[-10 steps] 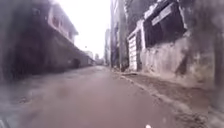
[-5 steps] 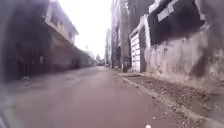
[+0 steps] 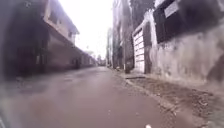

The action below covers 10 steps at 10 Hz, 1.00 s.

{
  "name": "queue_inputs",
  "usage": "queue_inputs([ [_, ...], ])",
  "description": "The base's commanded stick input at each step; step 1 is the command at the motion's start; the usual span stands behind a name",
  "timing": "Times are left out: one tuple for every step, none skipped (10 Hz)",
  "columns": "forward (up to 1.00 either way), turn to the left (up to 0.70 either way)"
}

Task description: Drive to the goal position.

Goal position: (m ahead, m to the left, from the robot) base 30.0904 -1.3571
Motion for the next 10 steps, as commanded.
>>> queue_inputs([
  [1.0,0.0],
  [1.0,0.0],
  [1.0,0.0],
  [1.0,0.0],
  [1.0,0.0],
  [1.0,0.0],
  [1.0,0.0],
  [1.0,0.0],
  [1.0,0.0],
  [1.0,0.0],
])
